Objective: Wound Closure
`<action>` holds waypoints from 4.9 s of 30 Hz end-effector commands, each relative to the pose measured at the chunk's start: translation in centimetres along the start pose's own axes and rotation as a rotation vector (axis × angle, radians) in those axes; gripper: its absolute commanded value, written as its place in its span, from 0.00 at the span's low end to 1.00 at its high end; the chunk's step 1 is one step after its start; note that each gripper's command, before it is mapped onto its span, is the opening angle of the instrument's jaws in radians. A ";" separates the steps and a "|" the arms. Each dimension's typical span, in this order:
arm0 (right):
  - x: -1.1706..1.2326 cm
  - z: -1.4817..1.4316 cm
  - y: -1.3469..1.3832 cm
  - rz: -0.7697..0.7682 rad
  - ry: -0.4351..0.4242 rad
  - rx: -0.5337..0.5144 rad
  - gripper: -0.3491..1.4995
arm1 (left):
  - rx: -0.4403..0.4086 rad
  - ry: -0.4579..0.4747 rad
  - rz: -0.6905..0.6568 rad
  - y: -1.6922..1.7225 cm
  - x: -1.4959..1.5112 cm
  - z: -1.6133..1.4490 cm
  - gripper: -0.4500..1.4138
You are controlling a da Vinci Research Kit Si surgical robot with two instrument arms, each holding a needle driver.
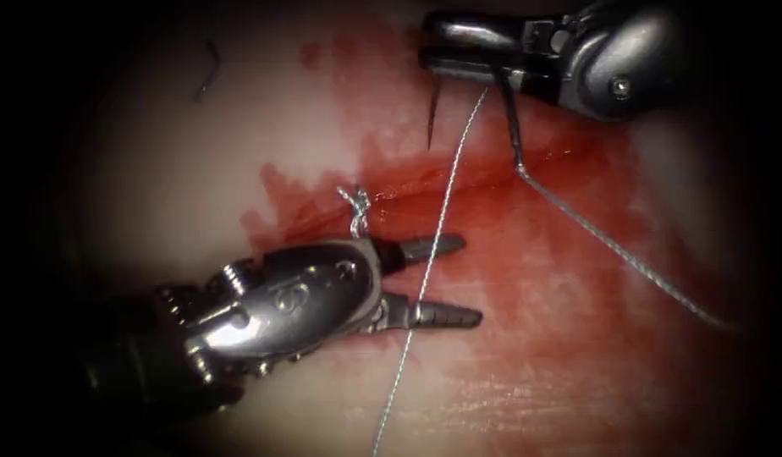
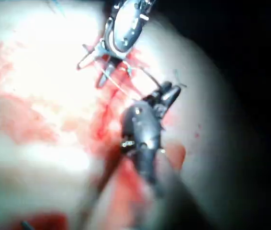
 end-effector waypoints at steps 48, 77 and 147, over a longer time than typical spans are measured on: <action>-0.10 0.15 -0.23 -0.081 -0.023 0.045 0.00 | -0.028 -0.007 -0.014 0.01 -0.03 0.12 0.53; -0.25 0.14 -0.48 0.199 -0.083 0.184 0.00 | -0.007 -0.058 -0.059 -0.01 -0.17 0.16 0.54; -0.87 0.70 -0.03 1.245 -0.286 0.324 0.00 | -0.042 -0.110 -0.084 0.01 -0.40 0.29 0.55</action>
